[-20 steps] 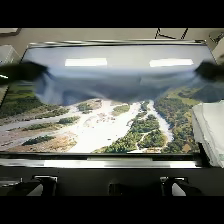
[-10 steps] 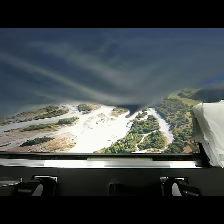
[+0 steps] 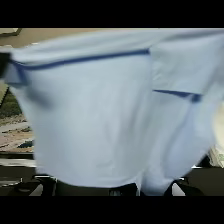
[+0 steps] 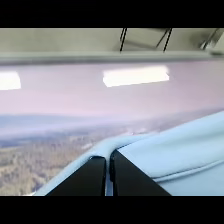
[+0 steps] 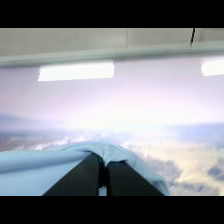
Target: Fold the clothes and pants, and hang the long-sleeved shirts on hangers.
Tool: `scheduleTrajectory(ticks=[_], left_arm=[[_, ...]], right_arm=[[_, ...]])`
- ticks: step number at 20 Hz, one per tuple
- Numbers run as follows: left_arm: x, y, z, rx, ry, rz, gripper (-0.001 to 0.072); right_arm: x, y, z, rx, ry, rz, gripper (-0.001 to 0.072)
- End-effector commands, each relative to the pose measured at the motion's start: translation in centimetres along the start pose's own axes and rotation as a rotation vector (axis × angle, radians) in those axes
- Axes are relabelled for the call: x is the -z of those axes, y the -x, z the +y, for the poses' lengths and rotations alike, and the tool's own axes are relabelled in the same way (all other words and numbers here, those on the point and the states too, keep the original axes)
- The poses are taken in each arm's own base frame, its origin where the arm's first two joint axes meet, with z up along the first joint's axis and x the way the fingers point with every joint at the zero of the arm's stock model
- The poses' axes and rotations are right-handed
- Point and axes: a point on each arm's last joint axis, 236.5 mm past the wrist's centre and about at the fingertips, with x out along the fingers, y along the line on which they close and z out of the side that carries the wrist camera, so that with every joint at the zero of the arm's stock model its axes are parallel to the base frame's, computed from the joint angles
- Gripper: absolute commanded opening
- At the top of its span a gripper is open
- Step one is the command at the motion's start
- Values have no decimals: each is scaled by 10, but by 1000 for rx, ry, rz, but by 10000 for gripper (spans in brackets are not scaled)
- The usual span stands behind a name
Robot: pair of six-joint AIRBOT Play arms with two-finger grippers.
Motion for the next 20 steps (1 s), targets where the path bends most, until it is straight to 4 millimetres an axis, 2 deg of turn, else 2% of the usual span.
scheduleTrajectory(ticks=[1,3,5,6,8,9,10,11,12,13,14,15,17,18,19,20], left_arm=[[100,-108,59,-76,102,233,23],[138,-164,76,-71,213,299,24],[175,-202,79,-45,343,371,24],[194,-214,79,-36,388,417,24],[236,-227,75,-13,465,529,24],[252,-229,72,-3,487,583,25],[267,-227,70,4,506,639,35],[276,-222,70,6,530,681,140],[278,-213,72,15,542,718,356],[278,-198,81,19,551,773,558],[278,-177,95,14,554,841,598],[281,-149,113,8,553,924,598],[296,-90,146,-31,619,1077,592],[307,-66,158,-56,668,1128,581],[319,-47,165,-75,731,1148,579],[334,-33,167,-78,772,1153,574]], right_arm=[[111,-131,-22,-132,-317,384,43],[155,-188,-15,-187,-472,505,43],[195,-228,-4,-197,-565,601,43],[214,-243,3,-194,-578,643,43],[242,-262,13,-182,-605,702,44],[250,-267,15,-178,-622,720,50],[253,-269,16,-172,-631,727,86],[251,-267,15,-171,-627,725,162],[247,-261,9,-167,-620,728,270],[239,-250,-3,-154,-604,738,438],[235,-232,-21,-129,-571,763,605],[239,-207,-46,-87,-527,818,655],[267,-146,-100,75,-493,999,633],[283,-116,-119,142,-485,1086,632],[298,-95,-129,182,-501,1132,631],[310,-83,-131,198,-529,1138,629]])
